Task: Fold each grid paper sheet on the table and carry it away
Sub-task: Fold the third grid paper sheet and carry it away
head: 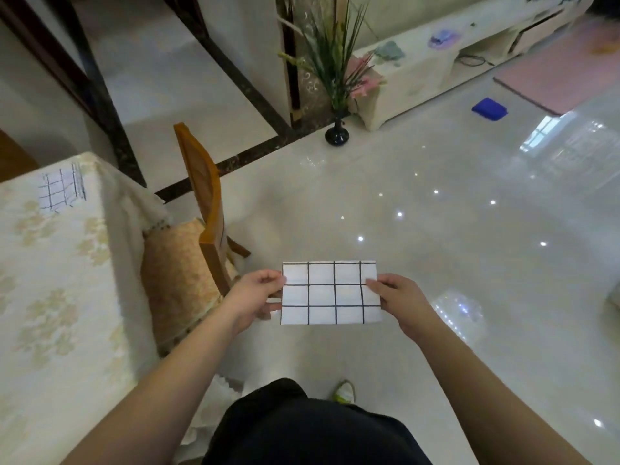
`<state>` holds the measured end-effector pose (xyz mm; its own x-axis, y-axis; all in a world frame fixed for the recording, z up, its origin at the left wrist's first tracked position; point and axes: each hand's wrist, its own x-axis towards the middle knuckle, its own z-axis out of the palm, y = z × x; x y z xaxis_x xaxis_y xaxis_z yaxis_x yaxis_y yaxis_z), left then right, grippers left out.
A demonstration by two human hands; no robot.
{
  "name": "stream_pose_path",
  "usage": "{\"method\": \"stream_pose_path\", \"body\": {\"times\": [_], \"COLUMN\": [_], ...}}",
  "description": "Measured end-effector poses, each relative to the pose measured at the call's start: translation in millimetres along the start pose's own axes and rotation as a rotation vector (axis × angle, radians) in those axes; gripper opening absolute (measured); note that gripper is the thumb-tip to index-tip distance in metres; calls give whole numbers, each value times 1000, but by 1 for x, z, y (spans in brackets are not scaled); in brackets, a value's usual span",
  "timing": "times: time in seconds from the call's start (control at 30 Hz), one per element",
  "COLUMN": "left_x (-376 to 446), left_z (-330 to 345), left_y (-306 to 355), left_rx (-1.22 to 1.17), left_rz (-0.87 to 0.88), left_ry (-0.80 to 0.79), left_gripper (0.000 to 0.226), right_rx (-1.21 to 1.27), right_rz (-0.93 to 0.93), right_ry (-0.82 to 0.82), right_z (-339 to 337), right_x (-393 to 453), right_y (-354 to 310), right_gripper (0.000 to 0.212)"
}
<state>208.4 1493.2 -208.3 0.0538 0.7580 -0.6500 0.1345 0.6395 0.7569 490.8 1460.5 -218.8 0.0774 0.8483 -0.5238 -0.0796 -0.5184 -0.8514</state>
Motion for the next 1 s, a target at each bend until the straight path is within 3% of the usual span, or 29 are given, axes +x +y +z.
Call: {"method": "stream_pose_path", "body": {"times": [0.23,0.63,1.0], "left_x": [36,157,252], "left_z": [2,-49,-109], "left_y": [33,110,190], "left_rx": [-106,-189,-282], "left_rz": [-4,9,117], "left_ry": [106,233,254], "left_gripper": [19,4,7], "right_rx": [-58,-109,-169], "right_rz": [-22,23,-3], "right_ry": [-89,-121,-208], "right_z": [3,56,110], "right_x": [66,209,328], "right_y": [-41,-125,-211], "right_gripper": [12,15,22]}}
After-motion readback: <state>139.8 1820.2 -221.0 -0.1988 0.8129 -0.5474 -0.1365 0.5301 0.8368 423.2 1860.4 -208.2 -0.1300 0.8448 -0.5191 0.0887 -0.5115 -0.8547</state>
